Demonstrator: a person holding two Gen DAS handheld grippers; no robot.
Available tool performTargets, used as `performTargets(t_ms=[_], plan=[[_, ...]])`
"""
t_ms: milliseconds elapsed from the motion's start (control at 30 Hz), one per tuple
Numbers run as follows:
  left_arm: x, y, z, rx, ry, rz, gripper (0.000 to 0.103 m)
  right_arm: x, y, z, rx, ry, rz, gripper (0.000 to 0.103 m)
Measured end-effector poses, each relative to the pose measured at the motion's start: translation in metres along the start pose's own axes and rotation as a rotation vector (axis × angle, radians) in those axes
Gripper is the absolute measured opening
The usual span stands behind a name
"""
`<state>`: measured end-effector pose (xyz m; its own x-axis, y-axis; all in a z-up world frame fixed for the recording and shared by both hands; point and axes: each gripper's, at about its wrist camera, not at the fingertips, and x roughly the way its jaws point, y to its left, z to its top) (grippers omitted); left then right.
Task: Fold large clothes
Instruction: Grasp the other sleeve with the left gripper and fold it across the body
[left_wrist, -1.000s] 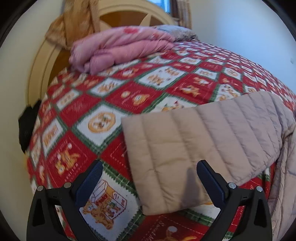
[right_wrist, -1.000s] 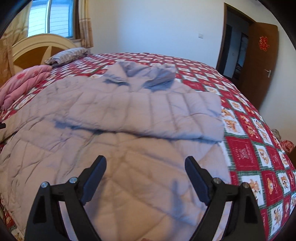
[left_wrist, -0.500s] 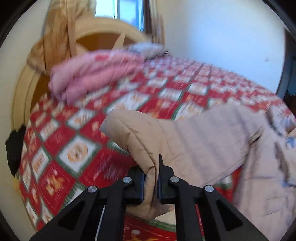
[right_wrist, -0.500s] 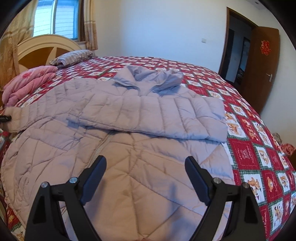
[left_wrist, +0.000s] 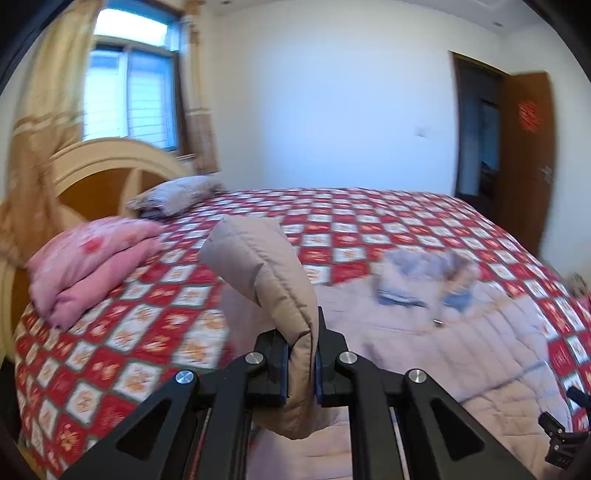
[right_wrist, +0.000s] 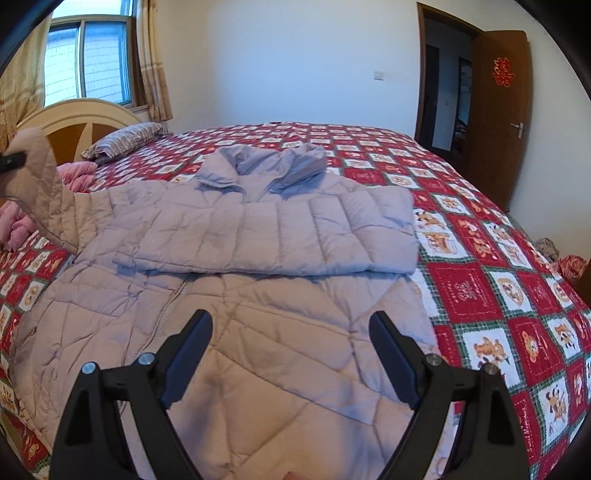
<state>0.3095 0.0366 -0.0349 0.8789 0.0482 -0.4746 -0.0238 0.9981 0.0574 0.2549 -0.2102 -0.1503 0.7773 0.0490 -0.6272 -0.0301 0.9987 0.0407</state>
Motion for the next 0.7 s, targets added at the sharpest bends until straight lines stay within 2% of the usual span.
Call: performTargets(t_ms=[100,267,300,333,367,400,433,533,700], plan=[[0.013,-0.055,-0.012,0.073,0.025,-0.071,0.009,-0.003,-0.011,-0.002,0.021,-0.005,-0.01,0.089],[0.03,-0.128,-0.036,0.174,0.052,-0.122,0.014,0.0,-0.031,-0.006,0.057,0.017,-0.035,0.089],[0.033,-0.14,-0.04,0.202,0.06,-0.129,0.021,0.001,-0.035,-0.007,0.063,0.022,-0.04,0.089],[0.036,-0.15,-0.045,0.226,0.07,-0.129,0.038,0.002,-0.038,-0.007,0.069,0.026,-0.043,0.089],[0.037,-0.158,-0.048,0.242,0.072,-0.114,0.049,0.002,-0.041,-0.008,0.074,0.028,-0.046,0.089],[0.035,-0.161,-0.05,0.251,0.053,-0.1,0.071,0.002,-0.044,-0.009,0.079,0.031,-0.048,0.089],[0.031,-0.162,-0.052,0.255,0.021,-0.081,0.084,0.003,-0.046,-0.01,0.083,0.034,-0.049,0.089],[0.019,-0.152,-0.05,0.242,-0.038,-0.071,0.092,0.007,-0.049,-0.009,0.095,0.046,-0.053,0.089],[0.023,-0.104,-0.045,0.165,-0.032,-0.037,0.092,0.014,-0.043,-0.003,0.105,0.067,-0.033,0.089]])
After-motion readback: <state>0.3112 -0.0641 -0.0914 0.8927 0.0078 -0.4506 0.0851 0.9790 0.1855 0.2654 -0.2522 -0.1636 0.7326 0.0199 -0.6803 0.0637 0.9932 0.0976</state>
